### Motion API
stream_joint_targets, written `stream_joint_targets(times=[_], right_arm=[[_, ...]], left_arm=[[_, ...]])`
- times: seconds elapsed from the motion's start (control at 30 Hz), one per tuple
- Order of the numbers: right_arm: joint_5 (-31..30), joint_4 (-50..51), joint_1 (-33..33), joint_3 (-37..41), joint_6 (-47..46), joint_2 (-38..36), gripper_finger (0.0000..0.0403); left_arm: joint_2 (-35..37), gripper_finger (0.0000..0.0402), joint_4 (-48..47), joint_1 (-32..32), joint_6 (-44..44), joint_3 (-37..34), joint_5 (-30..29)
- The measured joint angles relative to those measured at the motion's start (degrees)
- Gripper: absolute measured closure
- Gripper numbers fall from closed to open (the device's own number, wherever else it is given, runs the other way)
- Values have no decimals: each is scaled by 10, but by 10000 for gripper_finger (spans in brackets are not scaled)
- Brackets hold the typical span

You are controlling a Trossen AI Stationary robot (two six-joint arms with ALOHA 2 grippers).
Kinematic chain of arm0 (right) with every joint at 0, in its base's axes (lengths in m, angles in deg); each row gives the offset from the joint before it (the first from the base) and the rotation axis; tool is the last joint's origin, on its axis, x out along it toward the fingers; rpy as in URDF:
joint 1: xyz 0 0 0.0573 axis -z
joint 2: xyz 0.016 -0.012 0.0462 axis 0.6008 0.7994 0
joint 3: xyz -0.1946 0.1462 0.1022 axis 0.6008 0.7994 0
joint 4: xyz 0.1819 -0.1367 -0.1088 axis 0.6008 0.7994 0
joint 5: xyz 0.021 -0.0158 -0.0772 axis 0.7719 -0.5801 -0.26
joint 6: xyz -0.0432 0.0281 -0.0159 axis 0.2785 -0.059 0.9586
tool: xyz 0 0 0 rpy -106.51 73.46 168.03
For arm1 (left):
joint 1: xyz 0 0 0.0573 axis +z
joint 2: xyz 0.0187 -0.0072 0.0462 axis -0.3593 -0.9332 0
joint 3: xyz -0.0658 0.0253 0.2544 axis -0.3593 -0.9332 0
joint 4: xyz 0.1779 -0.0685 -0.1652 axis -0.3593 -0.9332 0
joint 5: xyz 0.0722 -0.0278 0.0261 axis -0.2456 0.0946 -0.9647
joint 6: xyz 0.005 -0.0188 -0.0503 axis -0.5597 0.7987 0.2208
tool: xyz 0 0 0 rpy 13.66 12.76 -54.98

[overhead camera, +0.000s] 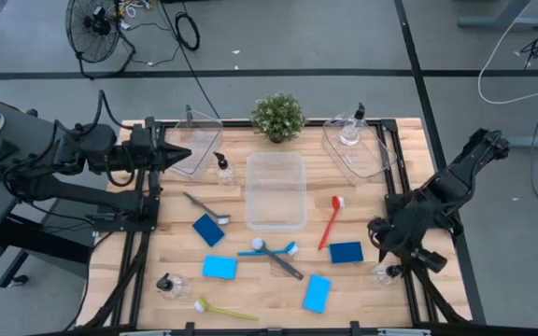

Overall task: Pick & Place Kitchen Sink Supplies
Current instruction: Put the black soap dispenser into the right transparent bin

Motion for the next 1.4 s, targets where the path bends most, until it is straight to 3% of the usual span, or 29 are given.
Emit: stream_joint_targets(times=[0.5,1.4], right_arm=[[-78,14,-96,0,-50,41,117],[-177,100,-169,0,-120,133,117]], left_arm=[[0,385,0,0,0,0,0],[0,385,0,0,0,0,0]])
